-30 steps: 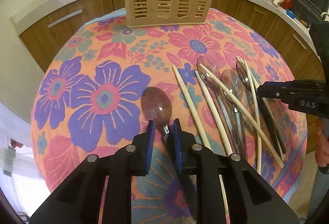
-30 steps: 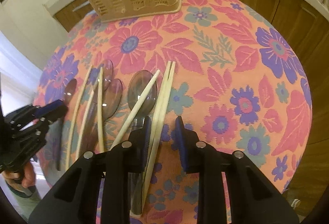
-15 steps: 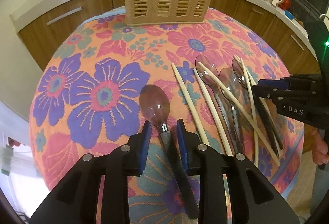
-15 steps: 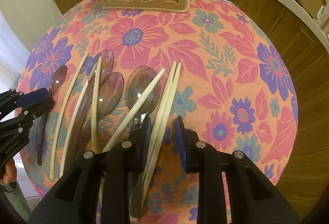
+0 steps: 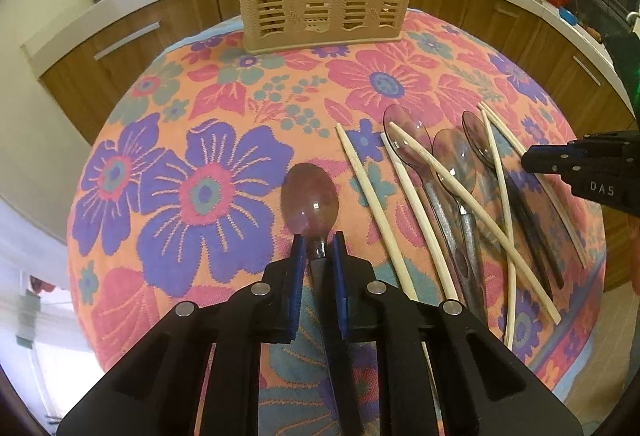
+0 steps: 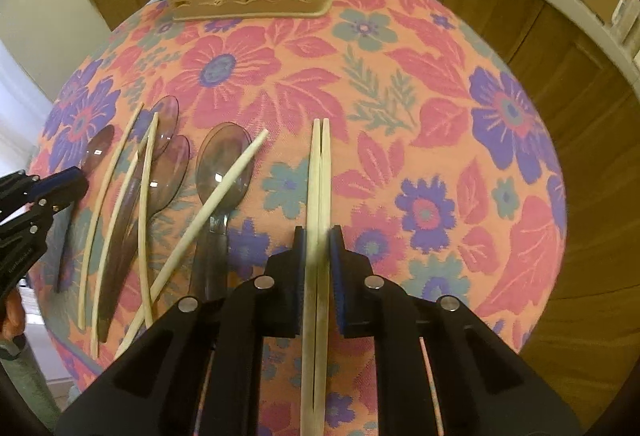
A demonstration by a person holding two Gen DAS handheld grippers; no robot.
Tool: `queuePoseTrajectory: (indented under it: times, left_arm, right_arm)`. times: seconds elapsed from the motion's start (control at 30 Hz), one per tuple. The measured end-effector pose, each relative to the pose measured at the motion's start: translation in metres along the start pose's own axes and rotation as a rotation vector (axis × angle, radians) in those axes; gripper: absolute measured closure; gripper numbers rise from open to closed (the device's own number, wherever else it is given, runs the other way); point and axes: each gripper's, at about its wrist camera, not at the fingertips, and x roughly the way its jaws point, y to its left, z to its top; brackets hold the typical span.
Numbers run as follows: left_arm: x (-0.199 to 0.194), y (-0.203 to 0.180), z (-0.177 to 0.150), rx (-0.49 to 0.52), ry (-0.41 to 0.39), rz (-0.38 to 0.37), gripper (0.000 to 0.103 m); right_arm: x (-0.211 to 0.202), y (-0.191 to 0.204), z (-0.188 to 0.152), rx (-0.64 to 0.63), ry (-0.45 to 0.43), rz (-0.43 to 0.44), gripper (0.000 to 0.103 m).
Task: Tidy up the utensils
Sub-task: 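Carry the spoon in the left tool while the right tool carries chopsticks to the basket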
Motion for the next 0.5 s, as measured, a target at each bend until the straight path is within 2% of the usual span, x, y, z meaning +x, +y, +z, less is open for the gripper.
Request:
queuePoseTrajectory:
  times: [0.17,0.27,0.3,0.37,0.4,0.5]
  left_arm:
    - [0.000,0.000,0.002,-0.003,0.016,-0.020,0.084]
    - [0.002,-0.006,0.003,0.031,0.024,0.003,0.084]
    - [0.002,-0.009,0.004,0.045,0.030,0.012,0.085]
    - [0.004,-0.012,0.005,0.060,0.028,0.034,0.093]
    - [0.004,-0.013,0.005,0.061,0.025,0.037,0.093]
    - [0.001,-0.013,0.007,0.050,-0.002,0.019,0.093]
  right_arm:
    - [0.004,-0.004,0.006,0.002,0.065,0.048,0.089]
    - [0.006,-0.004,0.013,-0.024,0.118,0.059,0.088]
    - [0.007,-0.004,0.015,-0.028,0.131,0.063,0.088]
    - [0.009,-0.007,0.020,-0.018,0.164,0.078,0.090]
    - [0.010,-0.007,0.022,-0.024,0.171,0.067,0.093]
    - [0.009,-0.005,0.025,-0.038,0.169,0.065,0.094]
